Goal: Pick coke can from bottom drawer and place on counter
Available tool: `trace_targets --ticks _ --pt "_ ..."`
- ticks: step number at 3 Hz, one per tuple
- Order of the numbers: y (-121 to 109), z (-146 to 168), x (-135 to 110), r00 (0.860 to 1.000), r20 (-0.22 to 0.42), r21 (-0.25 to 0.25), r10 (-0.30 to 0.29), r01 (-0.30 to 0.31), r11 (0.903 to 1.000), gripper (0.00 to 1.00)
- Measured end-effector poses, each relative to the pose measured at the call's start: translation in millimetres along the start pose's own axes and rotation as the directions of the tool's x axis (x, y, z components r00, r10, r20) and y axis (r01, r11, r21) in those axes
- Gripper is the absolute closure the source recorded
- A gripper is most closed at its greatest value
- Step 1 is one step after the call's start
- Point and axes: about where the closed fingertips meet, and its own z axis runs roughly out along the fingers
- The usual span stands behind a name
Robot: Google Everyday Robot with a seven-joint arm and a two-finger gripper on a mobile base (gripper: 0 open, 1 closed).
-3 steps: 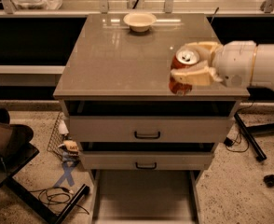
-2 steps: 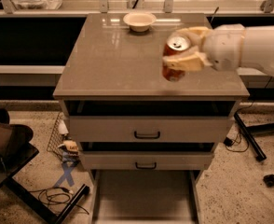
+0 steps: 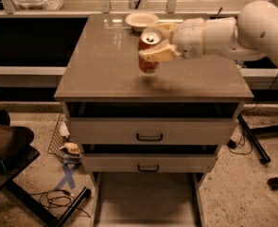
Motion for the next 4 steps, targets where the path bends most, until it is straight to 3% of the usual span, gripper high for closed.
trace_targets --ticks 2,3,4 --pt "-8.9 76.2 44.2 0.999 -0.002 -0.129 0.044 -0.044 0.9906 1.00" --pt "-9.4 84.9 48.9 0.998 -0.015 -0.145 0.055 -0.056 0.9879 1.00" --pt "-9.5 85.0 48.5 0.998 -0.015 -0.145 0.055 -0.056 0.9879 0.83"
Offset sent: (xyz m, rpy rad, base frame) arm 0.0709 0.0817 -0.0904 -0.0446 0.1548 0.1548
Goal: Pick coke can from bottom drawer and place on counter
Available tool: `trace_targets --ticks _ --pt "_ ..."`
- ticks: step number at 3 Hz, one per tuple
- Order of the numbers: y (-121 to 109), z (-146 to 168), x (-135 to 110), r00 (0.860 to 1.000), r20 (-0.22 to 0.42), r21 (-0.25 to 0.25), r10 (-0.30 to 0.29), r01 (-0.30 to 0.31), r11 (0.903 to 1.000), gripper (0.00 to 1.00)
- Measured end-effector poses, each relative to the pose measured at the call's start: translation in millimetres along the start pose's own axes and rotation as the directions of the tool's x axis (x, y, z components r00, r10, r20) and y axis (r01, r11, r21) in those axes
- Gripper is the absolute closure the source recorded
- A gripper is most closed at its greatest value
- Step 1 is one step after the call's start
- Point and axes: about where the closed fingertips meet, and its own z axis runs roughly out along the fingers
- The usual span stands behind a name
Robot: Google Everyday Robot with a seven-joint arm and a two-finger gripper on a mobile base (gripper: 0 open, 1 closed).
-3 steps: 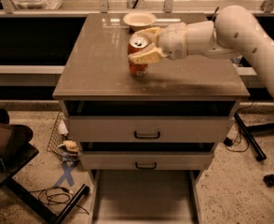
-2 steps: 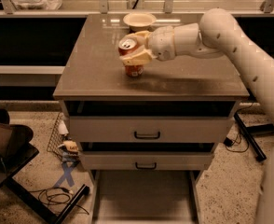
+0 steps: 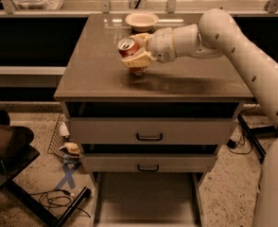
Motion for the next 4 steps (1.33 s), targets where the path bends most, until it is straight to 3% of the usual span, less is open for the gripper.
trace_targets --ticks 3,4 --pt "3.0 9.1 -1.5 1.000 0.005 -0.015 0.000 0.000 0.9999 0.12" --pt "4.0 12.1 -2.1 1.000 0.007 -0.020 0.000 0.000 0.9998 0.00"
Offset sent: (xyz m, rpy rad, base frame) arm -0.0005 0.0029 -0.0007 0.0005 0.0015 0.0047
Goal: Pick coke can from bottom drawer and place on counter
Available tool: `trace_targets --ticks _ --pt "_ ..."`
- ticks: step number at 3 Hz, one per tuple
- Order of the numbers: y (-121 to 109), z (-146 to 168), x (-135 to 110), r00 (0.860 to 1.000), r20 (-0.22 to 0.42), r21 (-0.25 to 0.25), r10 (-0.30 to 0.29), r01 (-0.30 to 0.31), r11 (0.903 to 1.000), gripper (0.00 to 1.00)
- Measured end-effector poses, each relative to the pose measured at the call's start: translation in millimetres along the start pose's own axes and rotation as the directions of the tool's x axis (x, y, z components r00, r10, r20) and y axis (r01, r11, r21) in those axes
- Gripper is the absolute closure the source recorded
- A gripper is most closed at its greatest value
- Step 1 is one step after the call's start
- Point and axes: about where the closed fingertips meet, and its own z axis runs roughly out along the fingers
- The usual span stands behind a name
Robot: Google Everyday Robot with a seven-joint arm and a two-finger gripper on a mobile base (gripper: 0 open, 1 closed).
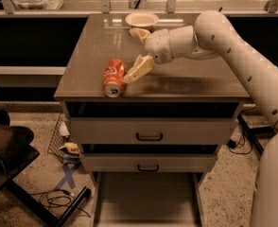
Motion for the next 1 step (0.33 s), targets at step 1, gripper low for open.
trace_targets --ticks 1 --pt "0.0 0.1 0.0 1.000 0.000 0.000 0.000 0.000 1.0000 0.00"
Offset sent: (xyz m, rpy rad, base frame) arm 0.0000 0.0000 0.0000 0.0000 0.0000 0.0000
